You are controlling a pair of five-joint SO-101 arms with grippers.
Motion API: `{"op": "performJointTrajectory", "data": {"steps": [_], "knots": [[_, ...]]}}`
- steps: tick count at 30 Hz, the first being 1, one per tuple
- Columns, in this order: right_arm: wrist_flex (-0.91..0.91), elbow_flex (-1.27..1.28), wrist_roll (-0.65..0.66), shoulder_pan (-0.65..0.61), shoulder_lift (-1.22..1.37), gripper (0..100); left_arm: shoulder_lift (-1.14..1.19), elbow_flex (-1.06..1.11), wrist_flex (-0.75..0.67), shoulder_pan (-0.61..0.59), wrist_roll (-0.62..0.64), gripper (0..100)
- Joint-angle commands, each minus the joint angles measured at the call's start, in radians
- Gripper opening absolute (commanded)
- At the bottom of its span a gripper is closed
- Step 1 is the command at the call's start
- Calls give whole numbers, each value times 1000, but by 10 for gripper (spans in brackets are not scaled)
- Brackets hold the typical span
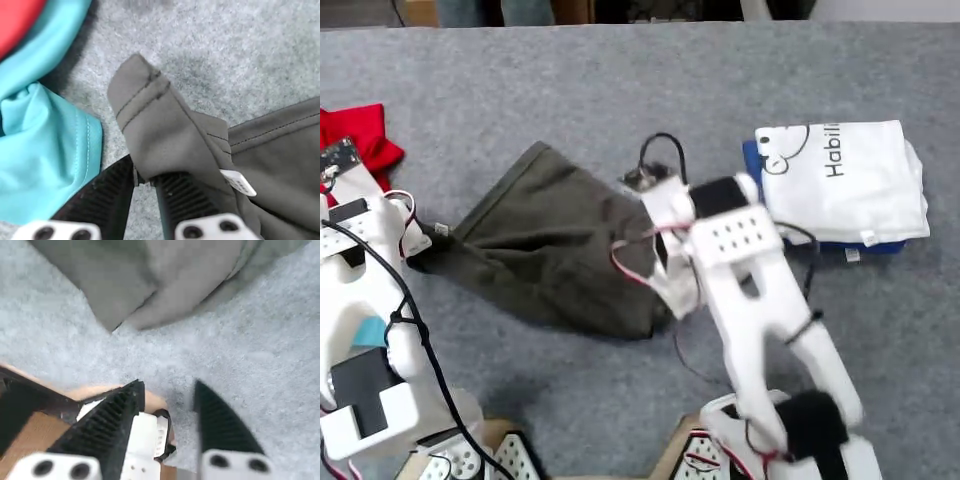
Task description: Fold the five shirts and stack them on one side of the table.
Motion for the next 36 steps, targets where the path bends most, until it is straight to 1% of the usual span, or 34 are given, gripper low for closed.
{"op": "performJointTrajectory", "data": {"steps": [1, 3, 7, 11, 14, 17, 20, 23, 25, 28, 32, 36], "knots": [[6, 54, 20, 5, -160, 244, -8, 1, -8, -2, -8, 29], [-9, 56, 17, 5, -213, 248, -8, 1, -8, -2, -8, 29], [-117, 59, -14, -29, -222, 247, -8, 1, -8, -1, -8, 29], [-242, 36, -109, -112, -114, 247, -8, 2, -8, -1, -8, 29], [-284, -2, -176, -161, 30, 247, -8, 2, -8, -1, -8, 29], [-270, -53, -247, -169, 166, 247, -8, 2, -8, -1, -8, 29], [-219, -99, -295, -169, 249, 247, -8, 2, -8, -1, -8, 29], [-198, -111, -302, -170, 260, 237, -8, 2, -8, -1, -8, 29], [-196, -113, -302, -173, 260, 192, -8, 2, -8, -1, -8, 29], [-195, -114, -302, -212, 260, 118, -8, 2, -8, -1, -8, 29], [-195, -117, -302, -273, 257, 110, -8, 2, -8, -1, -8, 29], [-201, -116, -298, -273, 231, 110, -8, 2, -8, -1, -8, 29]]}}
